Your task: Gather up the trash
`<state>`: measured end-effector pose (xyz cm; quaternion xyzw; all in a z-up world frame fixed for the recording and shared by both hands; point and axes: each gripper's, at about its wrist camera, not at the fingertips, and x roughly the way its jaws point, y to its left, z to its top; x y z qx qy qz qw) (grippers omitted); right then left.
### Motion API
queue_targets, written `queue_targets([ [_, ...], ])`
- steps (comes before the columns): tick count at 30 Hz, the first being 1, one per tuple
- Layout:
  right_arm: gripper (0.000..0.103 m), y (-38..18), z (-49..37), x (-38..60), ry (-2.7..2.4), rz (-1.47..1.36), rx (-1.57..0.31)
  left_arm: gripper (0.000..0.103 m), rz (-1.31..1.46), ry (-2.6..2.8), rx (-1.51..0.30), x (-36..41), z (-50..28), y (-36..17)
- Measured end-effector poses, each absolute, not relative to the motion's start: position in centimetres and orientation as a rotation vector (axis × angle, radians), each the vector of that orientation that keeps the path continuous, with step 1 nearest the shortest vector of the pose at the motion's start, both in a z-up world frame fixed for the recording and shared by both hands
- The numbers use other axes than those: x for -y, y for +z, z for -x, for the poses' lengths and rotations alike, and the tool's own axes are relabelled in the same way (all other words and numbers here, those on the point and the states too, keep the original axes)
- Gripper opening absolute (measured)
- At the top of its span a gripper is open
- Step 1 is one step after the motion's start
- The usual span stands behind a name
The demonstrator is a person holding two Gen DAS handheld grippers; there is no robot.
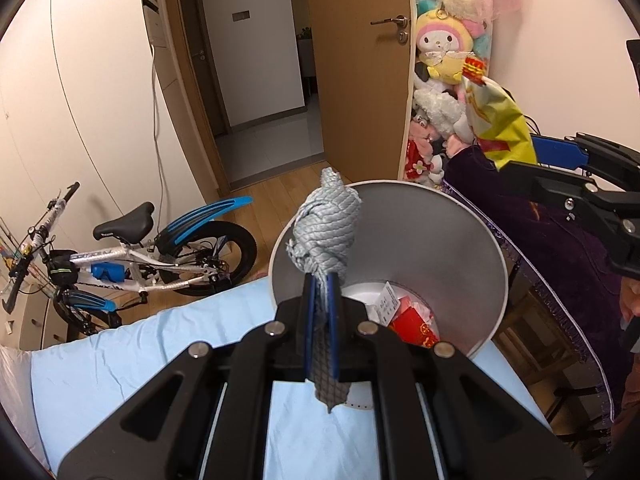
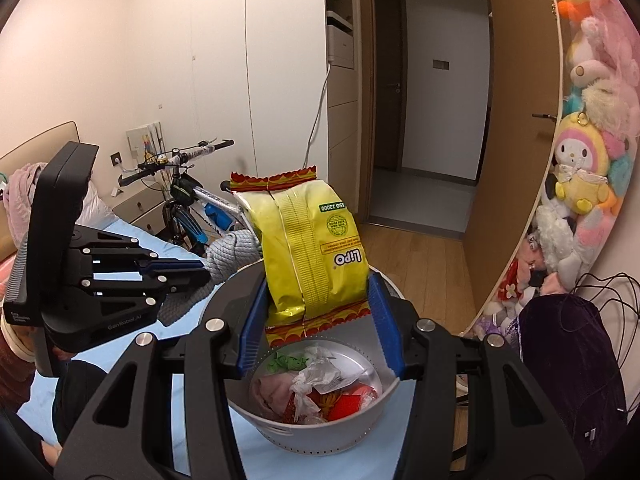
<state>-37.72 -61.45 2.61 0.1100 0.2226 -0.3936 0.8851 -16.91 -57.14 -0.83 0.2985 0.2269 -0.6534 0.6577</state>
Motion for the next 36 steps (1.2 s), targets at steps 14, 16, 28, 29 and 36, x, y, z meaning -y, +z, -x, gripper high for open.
queue_targets([
  [14,0.082,2.4,36.6,62.7,-0.892,-0.264,-0.477,0.075,-0.674,-1.489,-0.411,55.7,17.3,-1.3],
  [16,0.082,2.4,36.2,62.3,-0.881,-0.253,-0.479,0.075,-0.665,-1.477,-0.409,55.0,16.9,-1.2],
  [28,0.082,1.4,28.6,56.1,-0.667,-0.197,-0.515,0.077,-0.563,-1.267,-0.44,45.4,11.1,-1.1],
  [29,0.082,1.3,27.7,55.4,-0.645,-0.187,-0.52,0.077,-0.547,-1.236,-0.448,43.9,10.2,-1.2],
  [36,0.084,0.3,19.6,48.2,-0.427,-0.11,-0.567,0.082,-0.464,-0.953,-0.502,33.7,4.6,-1.7],
])
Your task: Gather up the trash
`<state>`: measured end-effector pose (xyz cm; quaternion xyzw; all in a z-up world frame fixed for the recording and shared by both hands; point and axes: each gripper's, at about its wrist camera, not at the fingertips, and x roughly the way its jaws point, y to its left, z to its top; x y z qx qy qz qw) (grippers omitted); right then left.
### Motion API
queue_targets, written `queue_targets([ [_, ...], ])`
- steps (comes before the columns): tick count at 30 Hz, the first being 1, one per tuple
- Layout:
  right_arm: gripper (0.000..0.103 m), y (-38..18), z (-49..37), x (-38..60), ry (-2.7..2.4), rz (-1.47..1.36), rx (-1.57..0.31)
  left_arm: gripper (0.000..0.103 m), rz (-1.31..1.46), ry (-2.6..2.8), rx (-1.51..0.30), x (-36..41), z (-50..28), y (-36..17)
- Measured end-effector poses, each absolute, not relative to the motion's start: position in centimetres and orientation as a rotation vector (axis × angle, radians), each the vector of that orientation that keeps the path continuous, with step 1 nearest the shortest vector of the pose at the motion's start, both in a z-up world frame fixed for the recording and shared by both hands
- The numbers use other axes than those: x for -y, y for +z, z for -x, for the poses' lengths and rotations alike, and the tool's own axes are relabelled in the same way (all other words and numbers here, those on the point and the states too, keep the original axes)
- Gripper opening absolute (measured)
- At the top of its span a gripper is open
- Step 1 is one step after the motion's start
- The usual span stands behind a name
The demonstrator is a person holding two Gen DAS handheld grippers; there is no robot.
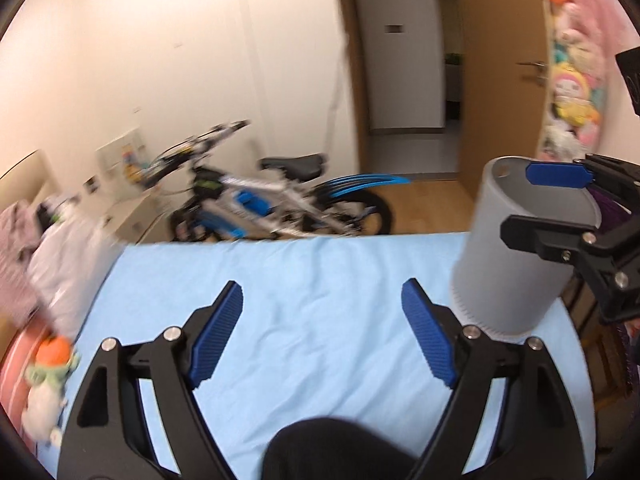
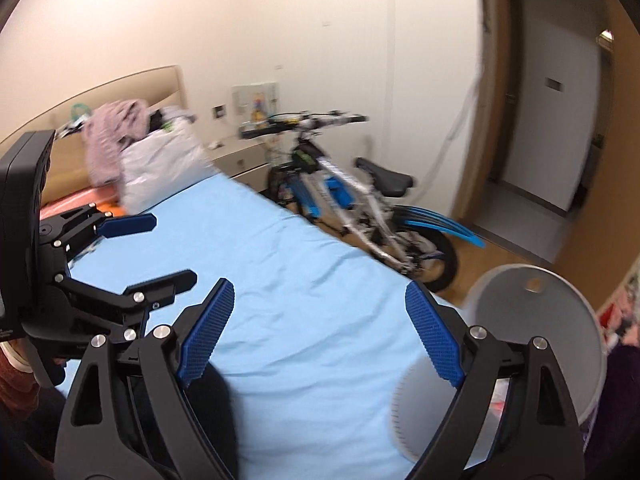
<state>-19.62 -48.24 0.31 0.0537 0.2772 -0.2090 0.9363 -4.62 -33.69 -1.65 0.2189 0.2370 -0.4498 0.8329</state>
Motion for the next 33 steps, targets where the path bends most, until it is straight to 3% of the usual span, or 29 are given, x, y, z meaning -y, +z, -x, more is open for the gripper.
queue_targets([
  [10,0.087,-2.2,6.7,32.4,-0.032,0.008,-0.631,0.082,-0.348,-0.528,-0.563,15.0,-1.0,-2.3],
  [19,0.09,-4.0,0.4,19.3,0.221,0.062,-0.686,0.082,-0.273,-0.252,-0.602,1.9,-2.3,-2.3],
  [33,0.093,-4.5,-1.8,11.7,0.248,0.141,-0.661,0.083,-0.172,0.0,-0.683,-5.8,-2.1,-3.0],
])
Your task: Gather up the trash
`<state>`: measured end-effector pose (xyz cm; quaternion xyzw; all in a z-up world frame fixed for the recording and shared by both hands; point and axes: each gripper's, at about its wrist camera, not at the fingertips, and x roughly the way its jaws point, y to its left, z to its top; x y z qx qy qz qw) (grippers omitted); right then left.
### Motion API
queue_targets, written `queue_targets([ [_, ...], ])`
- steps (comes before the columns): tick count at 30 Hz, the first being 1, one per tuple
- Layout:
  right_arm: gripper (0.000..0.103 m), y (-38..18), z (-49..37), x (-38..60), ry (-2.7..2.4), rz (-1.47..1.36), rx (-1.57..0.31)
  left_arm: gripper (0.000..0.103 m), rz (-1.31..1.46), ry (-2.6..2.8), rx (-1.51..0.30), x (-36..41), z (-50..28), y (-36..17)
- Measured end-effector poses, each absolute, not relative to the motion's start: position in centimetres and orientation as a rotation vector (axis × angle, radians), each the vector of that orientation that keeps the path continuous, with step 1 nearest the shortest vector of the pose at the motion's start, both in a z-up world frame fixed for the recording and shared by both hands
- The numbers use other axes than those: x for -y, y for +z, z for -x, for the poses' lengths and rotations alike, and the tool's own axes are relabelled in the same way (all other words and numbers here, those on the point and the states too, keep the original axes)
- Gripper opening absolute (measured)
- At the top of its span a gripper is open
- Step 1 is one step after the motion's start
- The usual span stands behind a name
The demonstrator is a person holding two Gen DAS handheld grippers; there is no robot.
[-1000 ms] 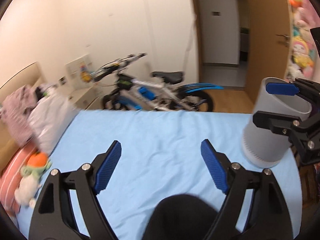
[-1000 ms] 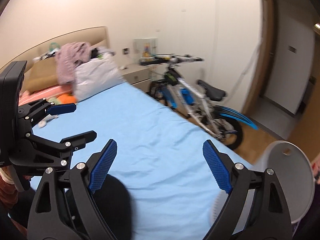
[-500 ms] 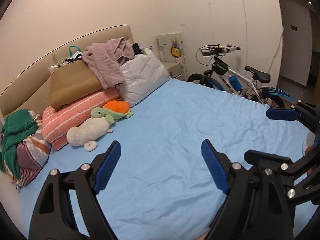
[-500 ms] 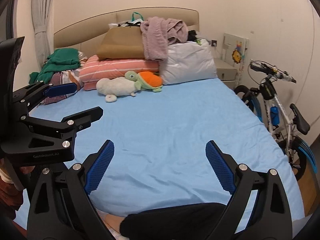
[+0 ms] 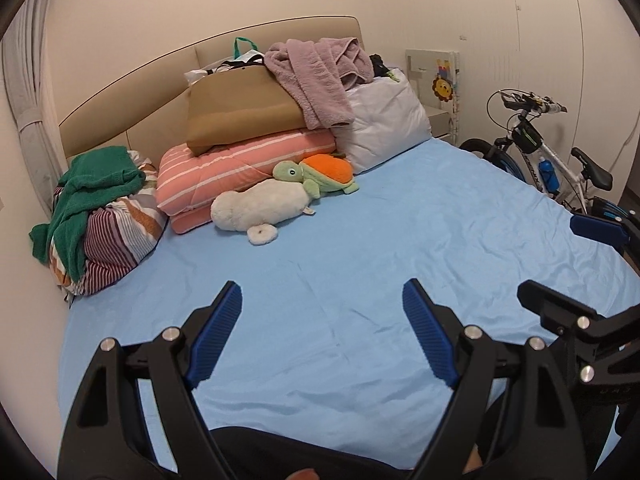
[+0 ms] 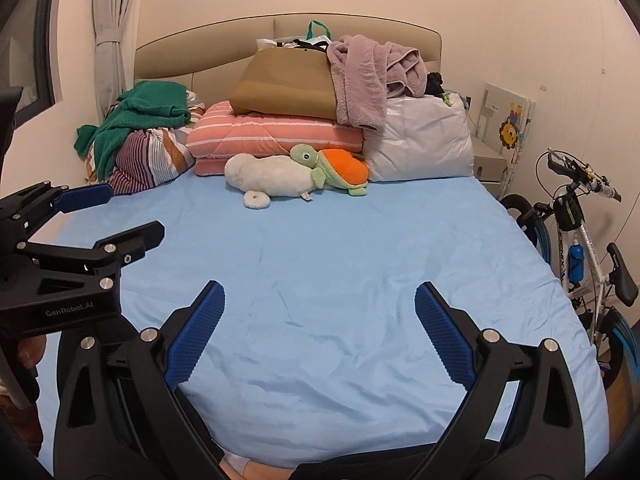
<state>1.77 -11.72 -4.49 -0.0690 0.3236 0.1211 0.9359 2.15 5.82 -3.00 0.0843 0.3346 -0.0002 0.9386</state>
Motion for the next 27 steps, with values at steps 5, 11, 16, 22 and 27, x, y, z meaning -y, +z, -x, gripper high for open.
queue_targets([
  [5,0.093,-4.8,-1.3,11.7,0.191,0.13,-0.669,0.083,-0.162,-0.018,-0.689,-5.5,-1.9,-3.0],
  [11,0.093,-4.7,-0.8,12.3,0.152,0.104,-0.661,0.083,-0.19,-0.03,-0.698,-4.9,-2.0,-3.5],
  [16,0.093,-4.9,-0.7,12.6,0.158,0.084,-0.666,0.083,-0.182,-0.029,-0.704,-4.7,-1.9,-3.8],
  [22,0.093,-5.4,-0.6,12.9,0.161,0.07,-0.676,0.083,-0.149,-0.023,-0.706,-4.9,-1.7,-3.9],
  [27,0.093,-5.5,-0.6,13.1,0.17,0.062,-0.682,0.083,-0.14,-0.013,-0.704,-5.0,-1.6,-4.0],
])
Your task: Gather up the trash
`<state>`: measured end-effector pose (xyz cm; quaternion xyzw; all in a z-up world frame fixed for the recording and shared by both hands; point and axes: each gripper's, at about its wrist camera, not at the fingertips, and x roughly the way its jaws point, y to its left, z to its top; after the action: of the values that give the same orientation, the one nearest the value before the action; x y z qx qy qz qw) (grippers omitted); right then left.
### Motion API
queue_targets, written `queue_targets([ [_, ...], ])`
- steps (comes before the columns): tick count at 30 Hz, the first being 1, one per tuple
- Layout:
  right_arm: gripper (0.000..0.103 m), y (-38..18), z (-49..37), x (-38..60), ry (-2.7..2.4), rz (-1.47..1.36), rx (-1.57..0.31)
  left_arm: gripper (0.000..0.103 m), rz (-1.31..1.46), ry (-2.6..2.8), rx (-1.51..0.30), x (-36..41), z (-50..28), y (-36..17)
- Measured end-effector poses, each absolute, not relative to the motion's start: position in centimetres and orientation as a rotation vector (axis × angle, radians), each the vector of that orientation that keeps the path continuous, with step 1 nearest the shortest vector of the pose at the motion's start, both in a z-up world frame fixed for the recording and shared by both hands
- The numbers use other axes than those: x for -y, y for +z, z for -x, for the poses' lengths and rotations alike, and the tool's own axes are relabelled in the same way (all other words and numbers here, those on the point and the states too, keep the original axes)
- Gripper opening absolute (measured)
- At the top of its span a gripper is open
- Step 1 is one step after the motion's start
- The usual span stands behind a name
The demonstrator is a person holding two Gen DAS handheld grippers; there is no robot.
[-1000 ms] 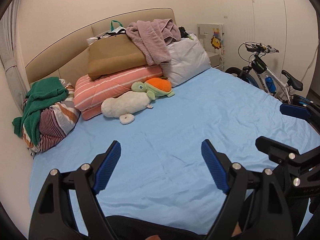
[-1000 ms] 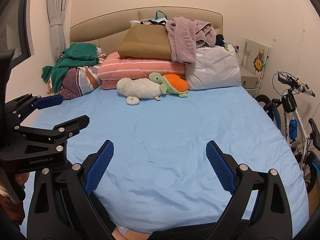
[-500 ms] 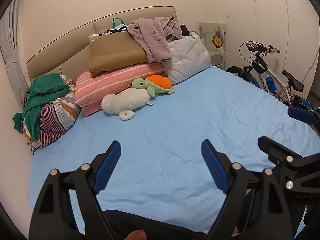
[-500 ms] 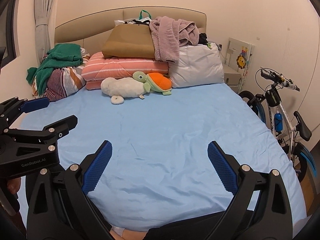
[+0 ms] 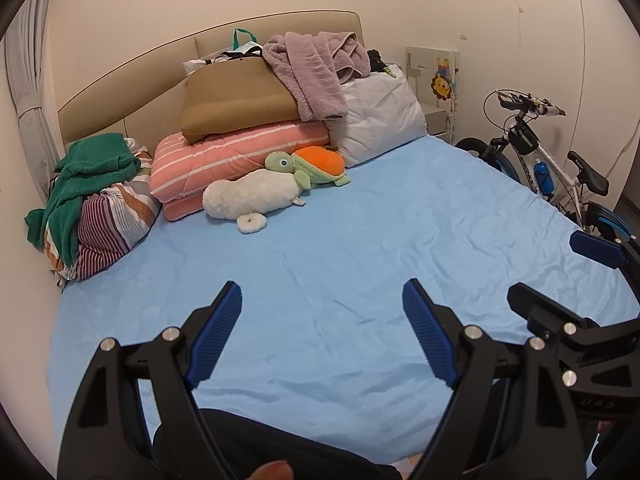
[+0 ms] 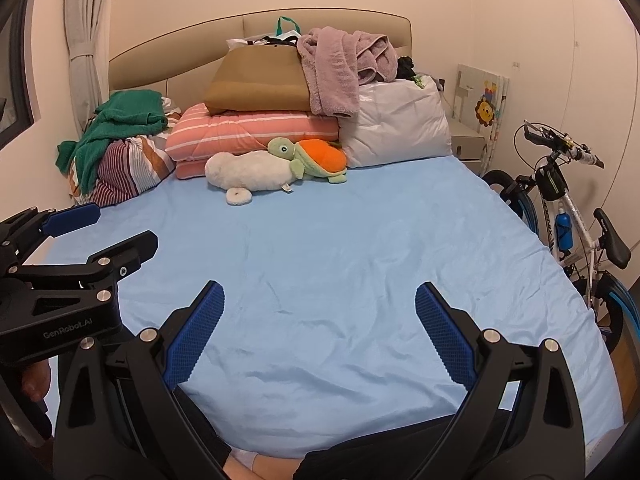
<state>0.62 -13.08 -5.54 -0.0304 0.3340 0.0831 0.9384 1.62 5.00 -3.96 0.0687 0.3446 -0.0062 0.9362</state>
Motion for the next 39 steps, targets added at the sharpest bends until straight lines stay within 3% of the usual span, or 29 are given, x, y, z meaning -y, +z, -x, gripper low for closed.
queue_targets([
  [39,0.093,-5.39,-0.16,13.16,0.195,0.056,-0.67,0.083,-0.114,-0.043,-0.702,-4.61,-1.1,-3.74],
])
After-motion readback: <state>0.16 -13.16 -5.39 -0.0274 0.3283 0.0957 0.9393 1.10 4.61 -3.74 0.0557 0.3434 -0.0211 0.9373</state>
